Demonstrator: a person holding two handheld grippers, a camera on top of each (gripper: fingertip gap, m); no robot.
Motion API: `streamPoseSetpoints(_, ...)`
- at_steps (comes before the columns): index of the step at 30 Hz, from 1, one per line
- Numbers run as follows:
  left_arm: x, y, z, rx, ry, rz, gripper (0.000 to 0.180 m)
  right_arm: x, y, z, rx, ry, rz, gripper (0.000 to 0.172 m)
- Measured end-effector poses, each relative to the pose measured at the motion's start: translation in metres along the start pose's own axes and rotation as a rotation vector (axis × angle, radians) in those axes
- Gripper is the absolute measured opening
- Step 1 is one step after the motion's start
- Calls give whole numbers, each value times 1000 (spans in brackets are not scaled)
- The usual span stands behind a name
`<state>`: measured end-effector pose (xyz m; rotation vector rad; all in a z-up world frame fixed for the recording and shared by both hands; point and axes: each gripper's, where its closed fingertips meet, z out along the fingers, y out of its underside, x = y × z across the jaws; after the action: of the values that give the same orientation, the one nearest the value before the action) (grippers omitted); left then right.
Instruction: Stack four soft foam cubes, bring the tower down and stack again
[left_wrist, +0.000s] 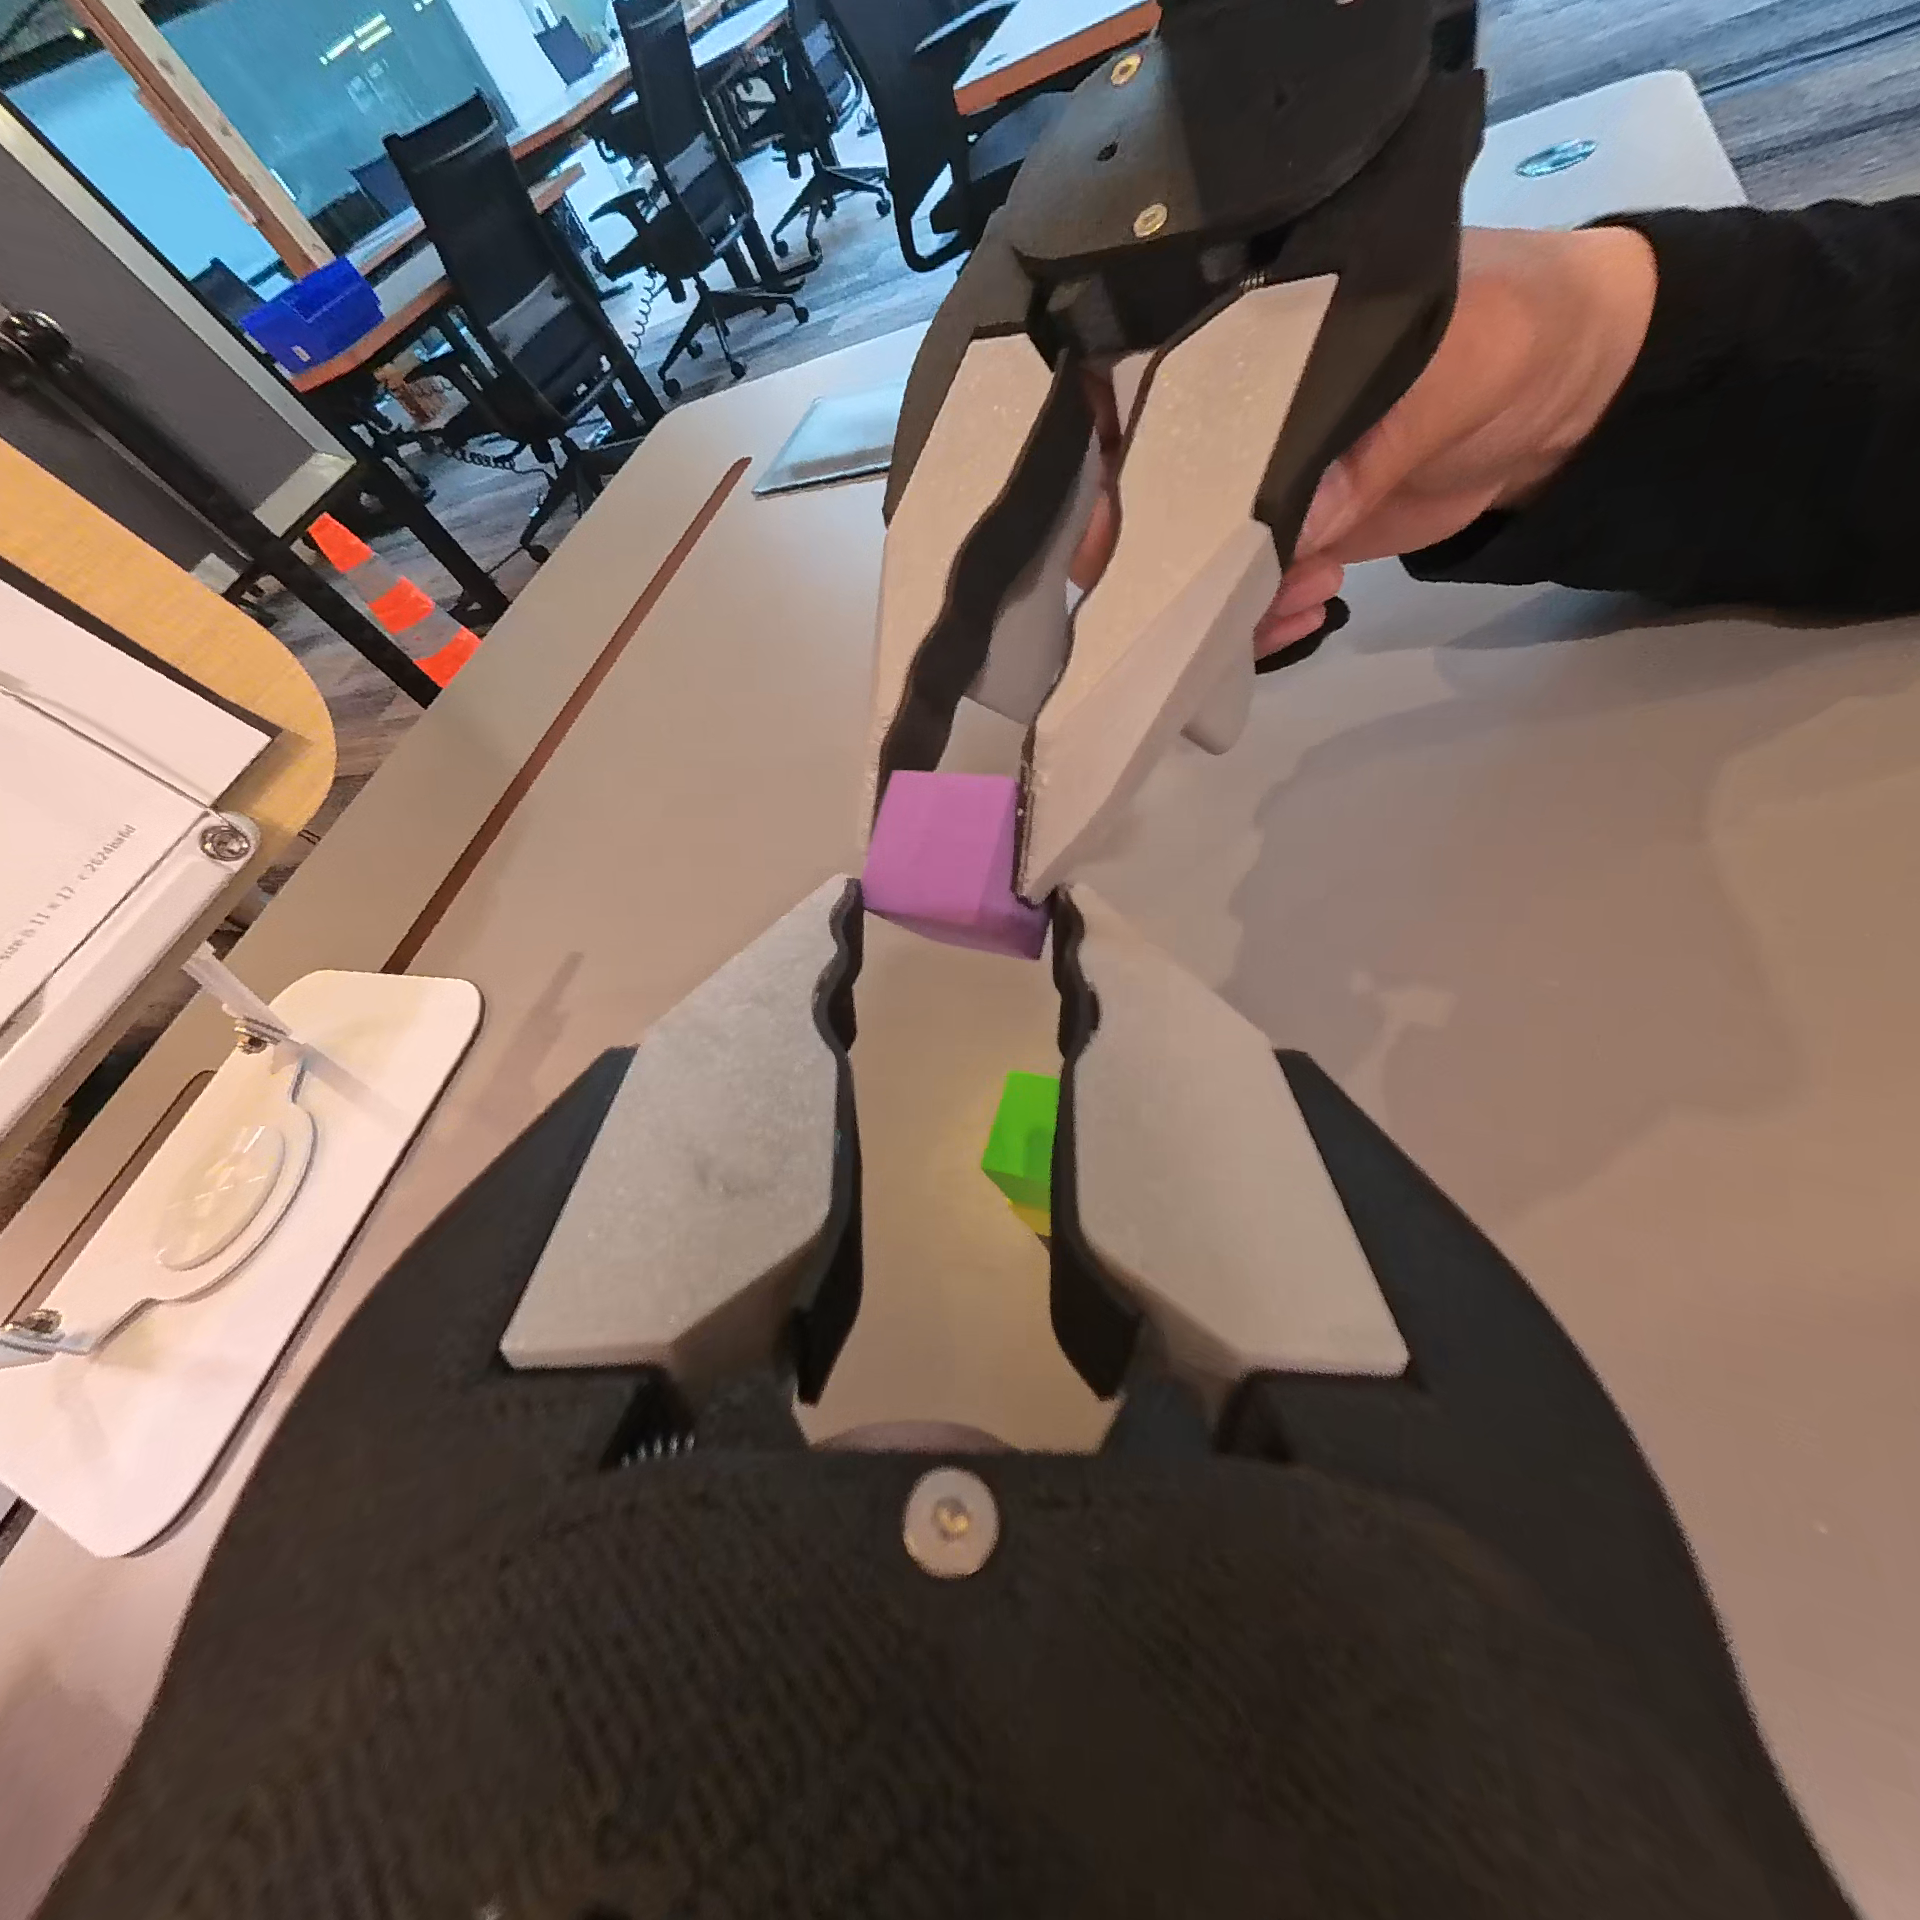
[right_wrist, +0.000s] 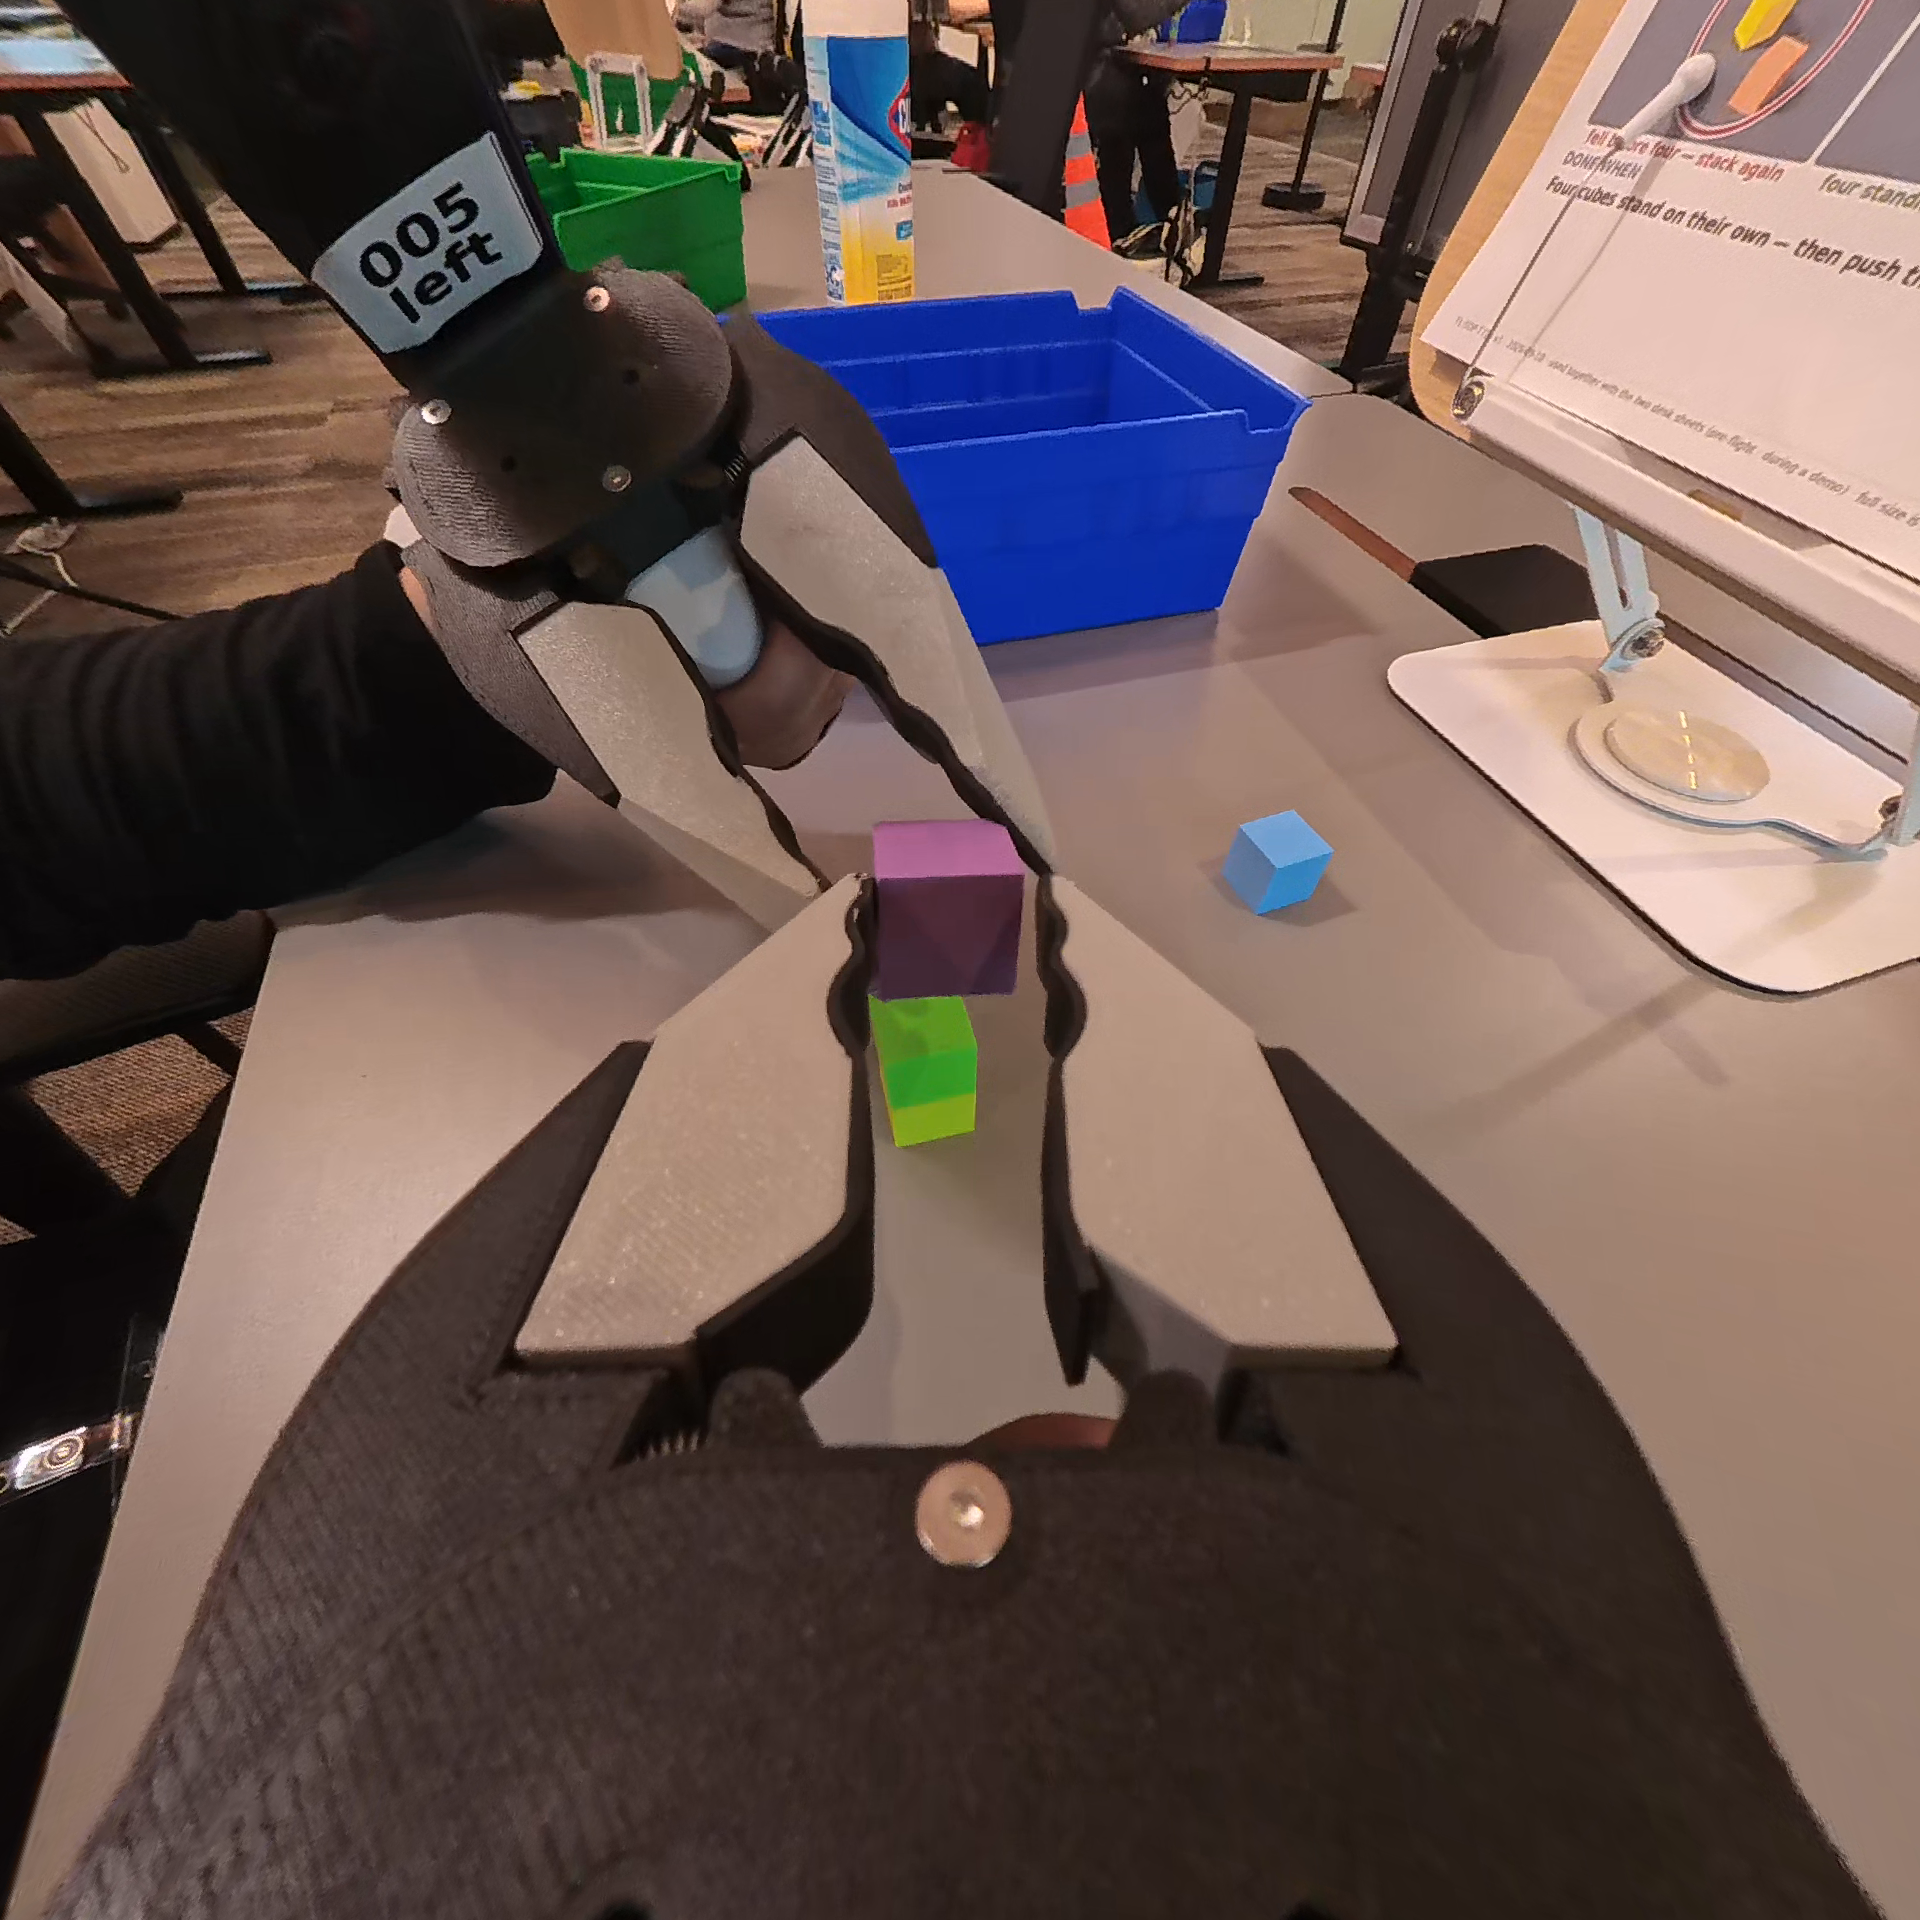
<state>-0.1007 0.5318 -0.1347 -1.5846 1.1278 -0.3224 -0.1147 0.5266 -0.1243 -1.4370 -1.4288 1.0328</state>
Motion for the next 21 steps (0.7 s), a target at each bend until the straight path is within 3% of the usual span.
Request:
streamPoseSetpoints(17, -5, -2, -1, 9, -31, -9, 35, 2, -3, 0, 19, -4, 45, 24)
streamPoseSetpoints(21, -5, 6, 1, -31, -34, -5, 45, 7, -4, -2, 34, 13, 73, 24)
